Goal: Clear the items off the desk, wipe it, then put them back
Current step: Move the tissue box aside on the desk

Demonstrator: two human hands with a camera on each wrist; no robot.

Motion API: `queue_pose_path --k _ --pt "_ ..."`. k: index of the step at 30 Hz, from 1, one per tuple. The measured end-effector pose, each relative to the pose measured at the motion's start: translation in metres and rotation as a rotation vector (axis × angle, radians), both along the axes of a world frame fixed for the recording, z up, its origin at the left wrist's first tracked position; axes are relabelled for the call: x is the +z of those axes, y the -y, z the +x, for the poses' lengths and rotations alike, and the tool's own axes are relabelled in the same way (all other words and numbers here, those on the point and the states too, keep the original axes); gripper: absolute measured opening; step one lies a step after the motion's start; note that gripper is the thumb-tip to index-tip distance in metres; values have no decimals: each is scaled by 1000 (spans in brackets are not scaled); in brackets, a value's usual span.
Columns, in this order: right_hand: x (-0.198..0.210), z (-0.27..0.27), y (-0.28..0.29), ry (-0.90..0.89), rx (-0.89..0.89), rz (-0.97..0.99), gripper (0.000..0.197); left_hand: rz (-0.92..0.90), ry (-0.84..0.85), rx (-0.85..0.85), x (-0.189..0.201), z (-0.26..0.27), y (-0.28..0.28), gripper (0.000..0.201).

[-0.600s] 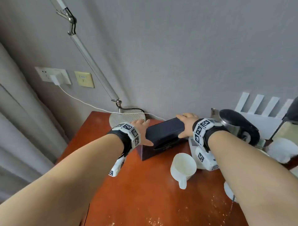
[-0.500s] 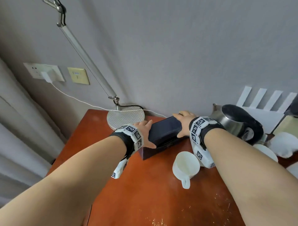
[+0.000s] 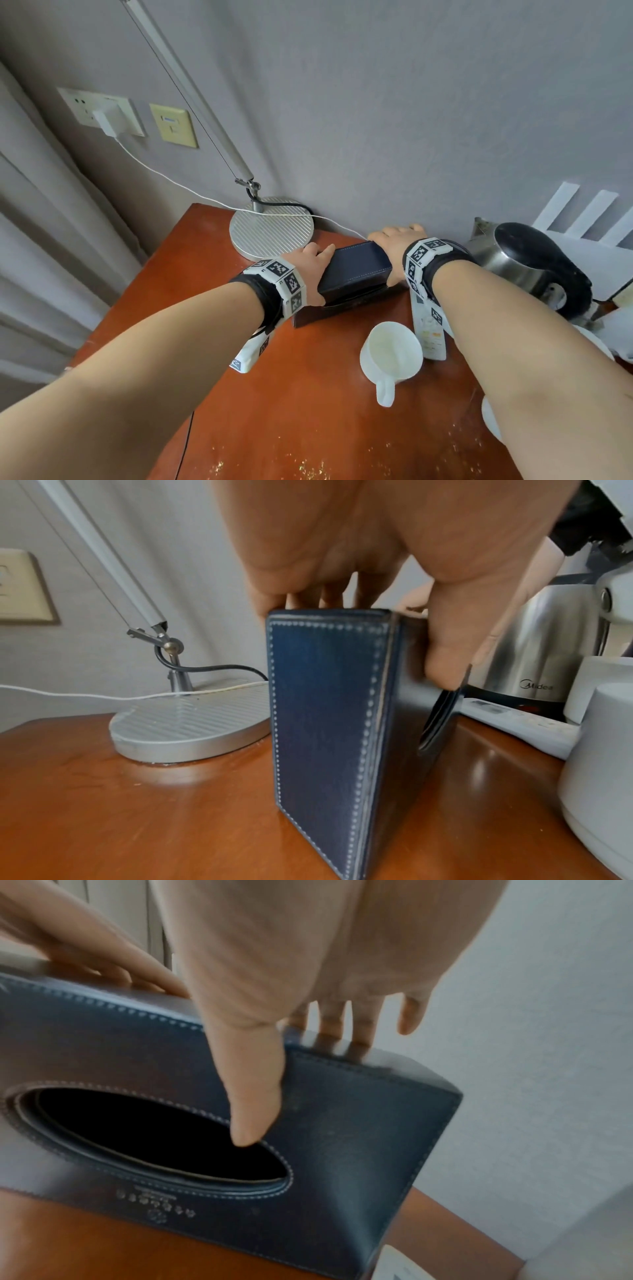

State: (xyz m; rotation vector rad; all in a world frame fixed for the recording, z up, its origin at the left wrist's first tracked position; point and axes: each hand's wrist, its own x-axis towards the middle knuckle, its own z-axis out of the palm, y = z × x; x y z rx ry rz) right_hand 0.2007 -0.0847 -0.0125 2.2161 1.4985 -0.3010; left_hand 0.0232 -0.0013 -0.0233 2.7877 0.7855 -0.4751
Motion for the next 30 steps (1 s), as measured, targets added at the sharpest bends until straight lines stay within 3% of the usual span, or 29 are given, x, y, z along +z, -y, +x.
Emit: queue_pose_path --k 12,20,24,30 --pt "45 -57 8 -65 71 167 91 196 -14 67 52 -60 -8 94" --pt "80 -123 -19 -108 62 257 92 271 -64 61 92 -119 -51 95" --pt "71 -159 -41 -127 10 253 92 270 -116 11 88 -145 -85 96" --pt "36 -209 -80 -164 -92 201 91 238 -166 -107 52 -178 -141 97"
